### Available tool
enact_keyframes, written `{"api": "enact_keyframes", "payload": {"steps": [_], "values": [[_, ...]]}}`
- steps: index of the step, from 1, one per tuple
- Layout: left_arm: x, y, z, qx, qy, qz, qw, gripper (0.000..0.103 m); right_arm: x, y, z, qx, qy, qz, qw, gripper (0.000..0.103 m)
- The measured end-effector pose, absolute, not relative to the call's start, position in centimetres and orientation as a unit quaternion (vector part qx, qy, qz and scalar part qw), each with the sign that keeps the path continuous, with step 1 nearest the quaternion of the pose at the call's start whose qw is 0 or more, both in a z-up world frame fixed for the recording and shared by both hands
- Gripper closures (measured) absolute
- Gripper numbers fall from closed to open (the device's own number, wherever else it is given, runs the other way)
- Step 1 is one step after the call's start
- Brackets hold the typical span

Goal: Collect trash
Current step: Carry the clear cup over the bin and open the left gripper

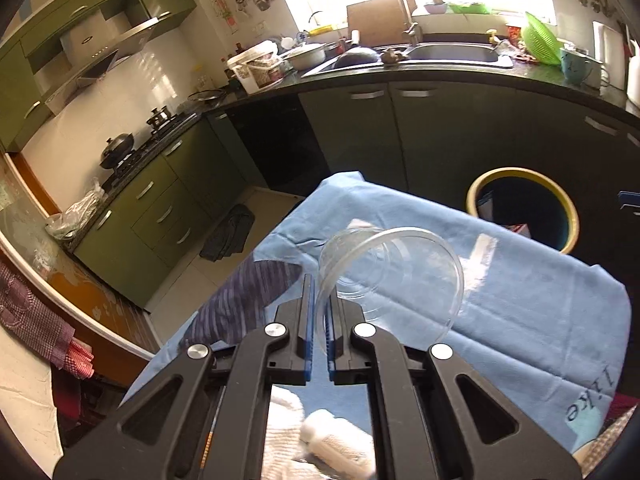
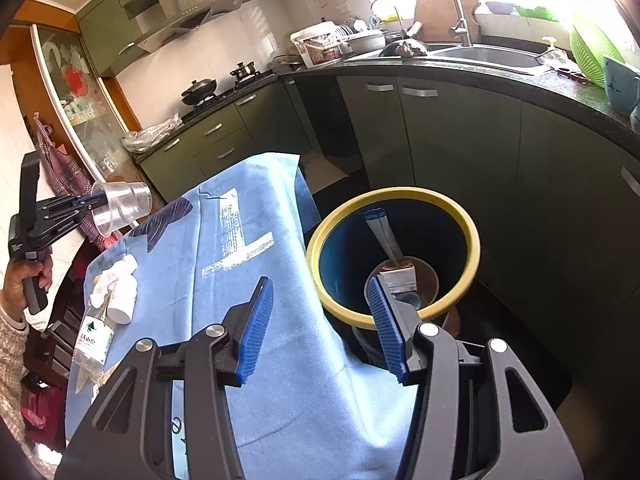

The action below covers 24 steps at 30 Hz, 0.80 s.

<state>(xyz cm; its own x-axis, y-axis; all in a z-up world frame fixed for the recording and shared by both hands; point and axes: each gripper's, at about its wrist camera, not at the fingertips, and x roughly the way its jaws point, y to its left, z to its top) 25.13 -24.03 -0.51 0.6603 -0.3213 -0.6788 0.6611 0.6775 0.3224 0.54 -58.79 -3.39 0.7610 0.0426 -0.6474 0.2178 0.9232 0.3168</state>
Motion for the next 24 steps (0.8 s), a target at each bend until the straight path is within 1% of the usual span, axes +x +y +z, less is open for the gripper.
{"api": "enact_keyframes", "payload": {"steps": [3, 8, 14, 17, 24], "values": [[23.0, -27.5, -0.4, 0.279, 0.307, -0.322, 0.851, 0.098, -1.0, -59.3, -3.1, 0.185, 0.334, -0.063, 0.922, 0.053], [20.6, -35.2, -1.7, 0.287, 0.323, -0.38, 0.818, 0.098, -3.5, -59.9, -2.8, 0.176, 0.322, -0.078, 0.927, 0.052], [19.8, -44.5, -5.9, 0.313, 0.361, -0.414, 0.775, 0.098, -5.9, -61.5, -3.1, 0.188, 0.311, -0.079, 0.928, 0.051], [20.0, -48.6, -8.1, 0.338, 0.367, -0.411, 0.763, 0.098, -7.1, -62.8, -3.7, 0.203, 0.307, -0.082, 0.926, 0.051], [22.5, -55.3, -12.4, 0.37, 0.385, -0.383, 0.754, 0.098, -9.4, -65.6, -5.1, 0.238, 0.3, -0.098, 0.918, 0.051]]}}
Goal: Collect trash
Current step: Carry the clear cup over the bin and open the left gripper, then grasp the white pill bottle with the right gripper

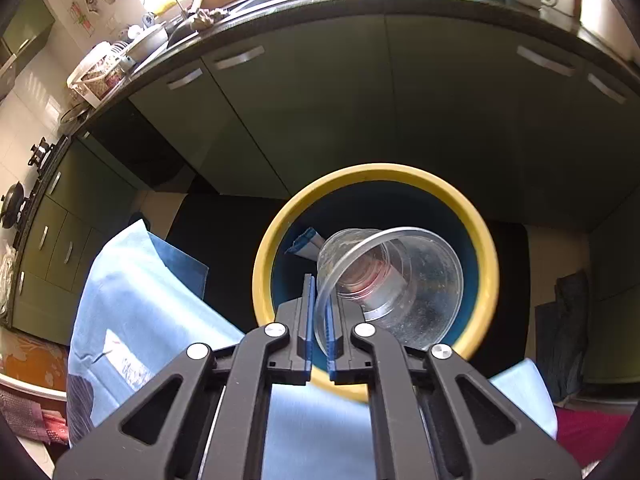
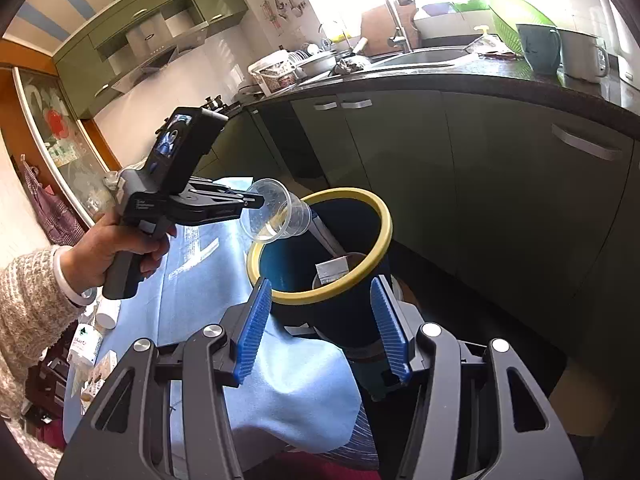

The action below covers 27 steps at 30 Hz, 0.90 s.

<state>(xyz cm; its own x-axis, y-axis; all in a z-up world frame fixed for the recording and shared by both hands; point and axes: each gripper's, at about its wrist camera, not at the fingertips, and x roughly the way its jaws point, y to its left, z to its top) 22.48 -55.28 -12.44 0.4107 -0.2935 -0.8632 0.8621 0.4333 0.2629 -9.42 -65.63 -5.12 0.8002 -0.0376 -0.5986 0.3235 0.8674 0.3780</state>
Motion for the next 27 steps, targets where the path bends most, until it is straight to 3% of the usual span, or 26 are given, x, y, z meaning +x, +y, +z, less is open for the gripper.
{"api": "enact_keyframes", "payload": {"steps": [2, 3, 4, 6, 9, 11, 16, 19, 20, 27], "values": [[23.6, -56.5, -13.7, 0.368, 0.402, -0.373, 0.751, 0.096, -9.8, -66.2, -5.5, 0.245, 0.302, -0.101, 0.916, 0.051], [24.1, -56.9, -14.2, 0.367, 0.41, -0.367, 0.75, 0.09, -9.8, -66.4, -5.7, 0.247, 0.302, -0.102, 0.915, 0.051], [24.4, -57.2, -14.4, 0.365, 0.416, -0.365, 0.748, 0.077, -9.9, -66.5, -5.8, 0.249, 0.303, -0.102, 0.914, 0.051], [24.7, -57.0, -14.1, 0.349, 0.426, -0.368, 0.75, 0.066, -9.8, -66.7, -5.9, 0.251, 0.304, -0.102, 0.913, 0.051], [23.8, -55.2, -11.4, 0.321, 0.418, -0.392, 0.754, 0.064, -9.3, -66.6, -6.0, 0.247, 0.308, -0.1, 0.913, 0.051], [22.9, -53.0, -8.8, 0.288, 0.408, -0.409, 0.764, 0.056, -8.7, -66.0, -6.0, 0.245, 0.311, -0.093, 0.913, 0.051], [19.5, -43.5, -1.4, 0.214, 0.349, -0.433, 0.803, 0.046, -6.0, -62.8, -5.8, 0.222, 0.328, -0.04, 0.917, 0.051], [17.3, -36.3, 1.4, 0.175, 0.315, -0.429, 0.828, 0.046, -4.1, -60.1, -5.2, 0.197, 0.341, 0.0, 0.919, 0.048], [16.7, -33.4, 2.0, 0.16, 0.303, -0.42, 0.84, 0.045, -3.5, -58.8, -4.9, 0.187, 0.345, 0.015, 0.92, 0.044], [14.3, -15.6, 2.5, 0.049, 0.222, -0.294, 0.929, 0.032, 2.0, -49.0, -3.4, 0.112, 0.367, 0.112, 0.916, 0.044]]}}
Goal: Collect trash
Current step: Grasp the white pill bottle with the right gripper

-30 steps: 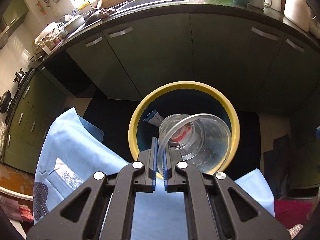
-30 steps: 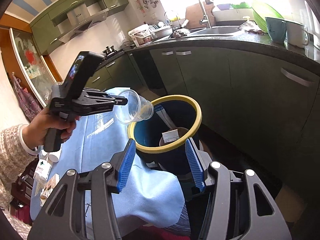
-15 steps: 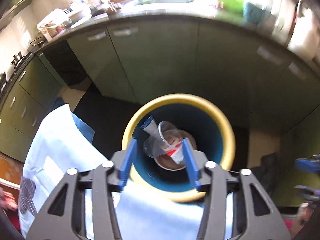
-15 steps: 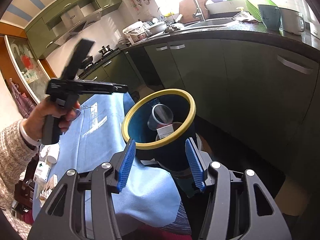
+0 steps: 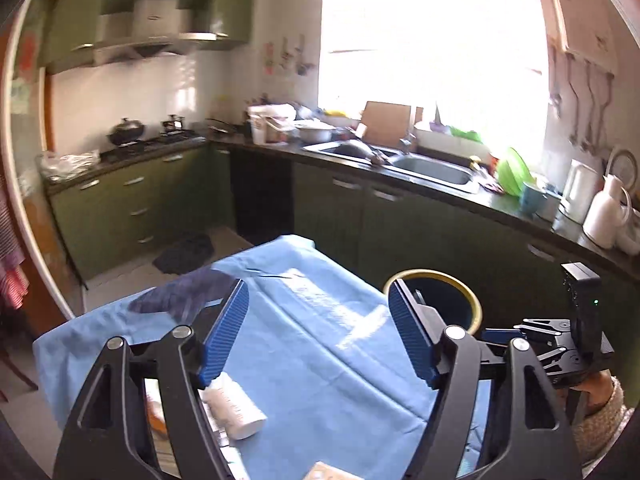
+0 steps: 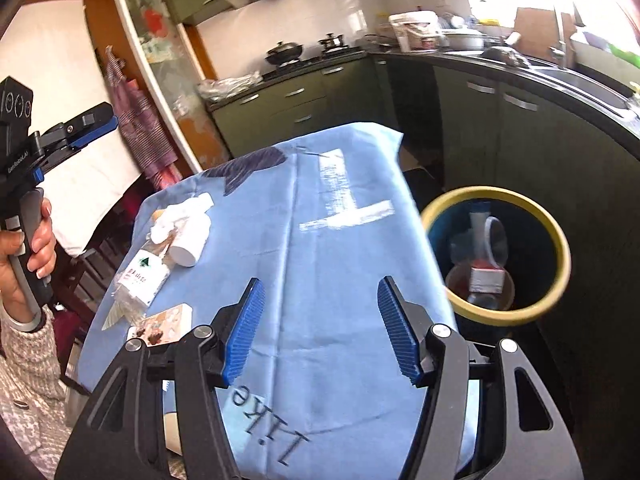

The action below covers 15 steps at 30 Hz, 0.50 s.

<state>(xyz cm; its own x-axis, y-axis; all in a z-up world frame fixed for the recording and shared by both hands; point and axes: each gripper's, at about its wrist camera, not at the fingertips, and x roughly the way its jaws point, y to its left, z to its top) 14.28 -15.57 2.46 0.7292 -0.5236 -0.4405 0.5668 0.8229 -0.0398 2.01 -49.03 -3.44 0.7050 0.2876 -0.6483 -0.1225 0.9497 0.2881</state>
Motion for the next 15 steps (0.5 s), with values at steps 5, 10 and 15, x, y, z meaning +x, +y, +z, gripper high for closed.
{"api": "enact_keyframes", "payload": {"steps": [5, 10, 15], "values": [[15.0, -5.4, 0.3, -0.04, 0.164, -0.16, 0.973, 0.026, 7.3, -40.8, -3.5, 0.073, 0.401, 0.175, 0.896, 0.045], [16.4, 0.8, -2.2, -0.089, 0.156, -0.054, 0.982, 0.026, 12.3, -34.5, -4.1, 0.059, 0.442, 0.209, 0.871, 0.051], [16.0, 1.8, -3.3, -0.062, 0.137, 0.006, 0.989, 0.022, 16.5, -30.3, -5.8, 0.051, 0.49, 0.223, 0.841, 0.054]]}}
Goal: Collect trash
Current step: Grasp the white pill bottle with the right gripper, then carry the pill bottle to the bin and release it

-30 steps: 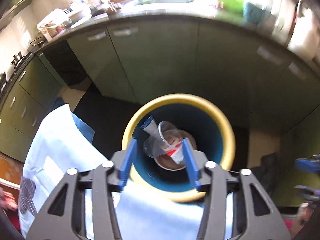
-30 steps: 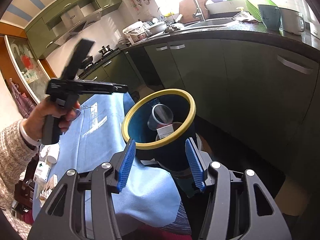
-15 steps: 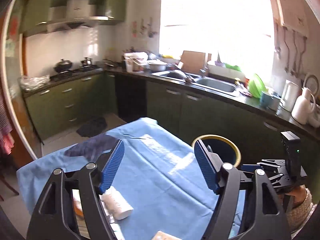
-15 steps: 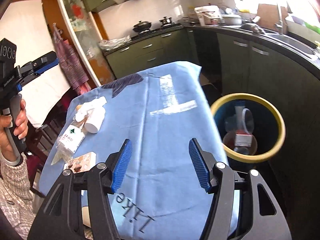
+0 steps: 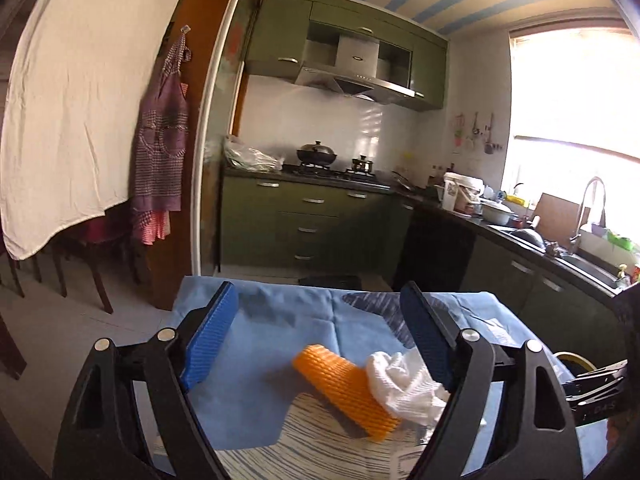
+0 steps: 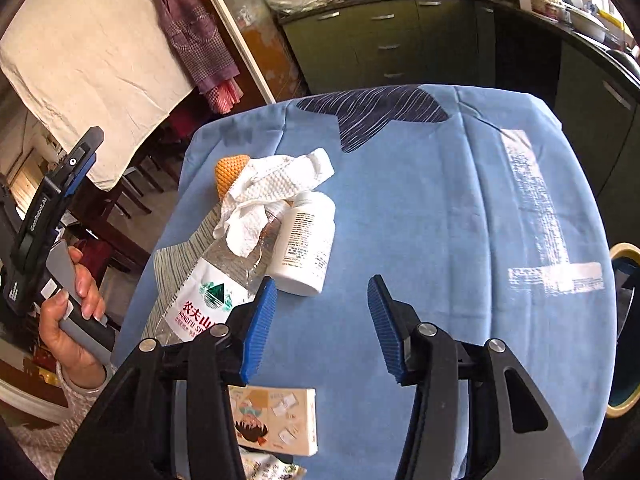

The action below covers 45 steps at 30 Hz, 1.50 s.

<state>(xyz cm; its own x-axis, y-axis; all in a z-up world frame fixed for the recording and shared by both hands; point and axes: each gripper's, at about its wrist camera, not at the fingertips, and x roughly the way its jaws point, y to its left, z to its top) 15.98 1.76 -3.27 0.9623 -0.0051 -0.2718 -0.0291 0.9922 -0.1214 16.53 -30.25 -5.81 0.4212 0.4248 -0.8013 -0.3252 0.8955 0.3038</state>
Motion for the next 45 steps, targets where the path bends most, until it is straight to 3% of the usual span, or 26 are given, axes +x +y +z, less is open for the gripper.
{"api": "enact_keyframes", "payload": {"steps": [17, 24, 32, 37, 45], "values": [[14.2, 1.6, -3.5, -0.068, 0.127, 0.003, 0.989, 0.017, 23.0, -24.9, -11.3, 0.044, 0.575, 0.203, 0.792, 0.055], [14.6, 1.6, -3.9, -0.064, 0.135, 0.004, 0.989, 0.016, 21.9, -26.4, -11.0, 0.05, 0.557, 0.207, 0.803, 0.056], [14.9, 1.6, -4.2, -0.062, 0.139, 0.006, 0.988, 0.016, 17.2, -34.7, -8.3, 0.108, 0.532, 0.2, 0.815, 0.056], [15.1, 1.2, -4.5, -0.056, 0.142, 0.006, 0.988, 0.016, 15.6, -43.9, -6.5, 0.138, 0.501, 0.101, 0.848, 0.056], [15.2, 0.6, -4.7, -0.042, 0.143, 0.004, 0.989, 0.016, 15.3, -58.4, -9.7, 0.161, 0.505, -0.097, 0.842, 0.056]]}}
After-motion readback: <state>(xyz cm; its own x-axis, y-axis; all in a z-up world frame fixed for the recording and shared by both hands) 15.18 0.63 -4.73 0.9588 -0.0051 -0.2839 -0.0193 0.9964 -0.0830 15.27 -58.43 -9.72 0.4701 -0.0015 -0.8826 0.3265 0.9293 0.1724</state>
